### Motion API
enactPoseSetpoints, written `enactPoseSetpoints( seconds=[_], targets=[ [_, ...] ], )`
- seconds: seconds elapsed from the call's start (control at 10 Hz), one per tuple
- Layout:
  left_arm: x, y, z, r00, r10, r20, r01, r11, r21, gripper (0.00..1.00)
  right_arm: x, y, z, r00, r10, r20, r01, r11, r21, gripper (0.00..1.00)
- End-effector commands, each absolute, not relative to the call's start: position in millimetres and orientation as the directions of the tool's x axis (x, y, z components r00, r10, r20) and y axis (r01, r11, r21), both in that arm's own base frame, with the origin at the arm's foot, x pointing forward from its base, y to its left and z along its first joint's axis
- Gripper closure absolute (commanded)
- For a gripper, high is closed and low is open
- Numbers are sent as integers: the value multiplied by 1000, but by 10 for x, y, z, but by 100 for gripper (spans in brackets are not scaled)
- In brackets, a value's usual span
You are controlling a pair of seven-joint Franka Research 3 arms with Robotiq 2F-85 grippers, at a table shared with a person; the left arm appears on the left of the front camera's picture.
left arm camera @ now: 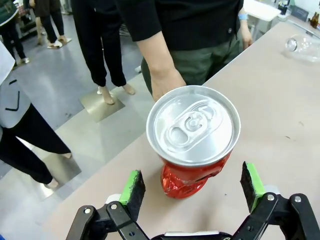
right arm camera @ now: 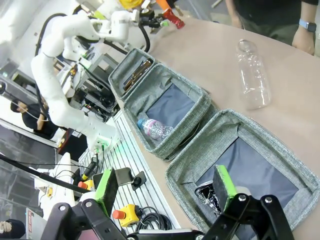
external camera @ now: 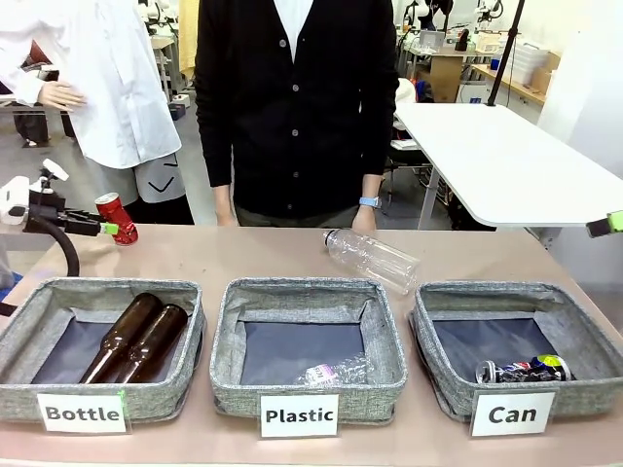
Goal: Sort the can waste into the basket.
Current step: Pick up the can waste from the table and place it in the right Fabric basket.
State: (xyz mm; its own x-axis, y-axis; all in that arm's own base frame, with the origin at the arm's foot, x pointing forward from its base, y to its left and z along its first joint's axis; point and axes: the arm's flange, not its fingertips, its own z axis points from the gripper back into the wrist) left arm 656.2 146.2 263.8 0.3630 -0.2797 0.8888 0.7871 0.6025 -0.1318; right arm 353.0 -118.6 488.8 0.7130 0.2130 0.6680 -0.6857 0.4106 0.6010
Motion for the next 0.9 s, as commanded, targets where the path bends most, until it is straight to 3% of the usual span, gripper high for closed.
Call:
enactPoseSetpoints(
  seconds=[0.0, 0.8],
  targets=[
    [6621, 1439, 2597, 322, -267, 908, 807, 578, -117, 0, 3524, -1212, 4891, 703, 228, 674, -696, 418, 584, 0],
    [6714, 1295, 2449, 286, -173, 943, 828, 540, -152, 0, 3524, -1212, 4891, 703, 228, 674, -696, 418, 584, 0]
  ],
)
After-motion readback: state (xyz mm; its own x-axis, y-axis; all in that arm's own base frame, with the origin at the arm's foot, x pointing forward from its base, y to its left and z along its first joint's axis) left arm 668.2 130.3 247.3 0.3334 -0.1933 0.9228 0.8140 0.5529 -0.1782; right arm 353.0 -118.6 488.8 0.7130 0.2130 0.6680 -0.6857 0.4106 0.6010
